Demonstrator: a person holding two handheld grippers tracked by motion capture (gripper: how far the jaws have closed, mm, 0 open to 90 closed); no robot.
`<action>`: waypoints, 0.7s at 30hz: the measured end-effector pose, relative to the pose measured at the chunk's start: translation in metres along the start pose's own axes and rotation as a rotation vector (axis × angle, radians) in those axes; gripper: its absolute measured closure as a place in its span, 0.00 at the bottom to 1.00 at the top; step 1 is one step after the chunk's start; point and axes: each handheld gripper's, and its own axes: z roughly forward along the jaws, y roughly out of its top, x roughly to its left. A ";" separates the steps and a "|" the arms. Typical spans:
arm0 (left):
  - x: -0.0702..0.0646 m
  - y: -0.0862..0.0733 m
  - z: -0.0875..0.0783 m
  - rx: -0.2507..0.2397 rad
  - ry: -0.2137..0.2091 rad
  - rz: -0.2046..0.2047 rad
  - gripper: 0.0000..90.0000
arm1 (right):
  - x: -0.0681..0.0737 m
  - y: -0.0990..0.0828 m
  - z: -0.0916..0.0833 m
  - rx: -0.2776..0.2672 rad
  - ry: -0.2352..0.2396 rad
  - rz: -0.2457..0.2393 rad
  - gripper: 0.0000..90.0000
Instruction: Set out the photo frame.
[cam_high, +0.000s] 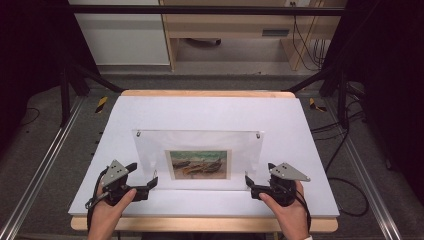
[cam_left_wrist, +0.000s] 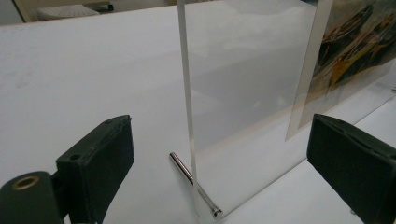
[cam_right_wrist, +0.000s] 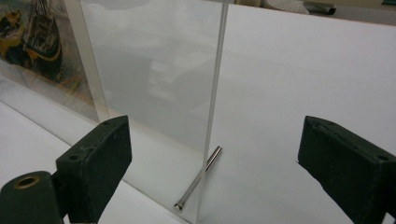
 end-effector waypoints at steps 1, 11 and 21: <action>0.000 0.000 -0.001 -0.005 0.001 0.001 0.08 | 0.000 0.000 -0.001 -0.001 -0.002 -0.002 0.11; 0.000 0.001 -0.007 -0.029 0.002 0.004 0.08 | -0.003 -0.002 -0.010 -0.022 -0.020 -0.001 0.11; 0.005 -0.005 -0.019 -0.032 0.013 -0.011 0.08 | -0.007 -0.010 -0.024 -0.029 -0.047 0.005 0.09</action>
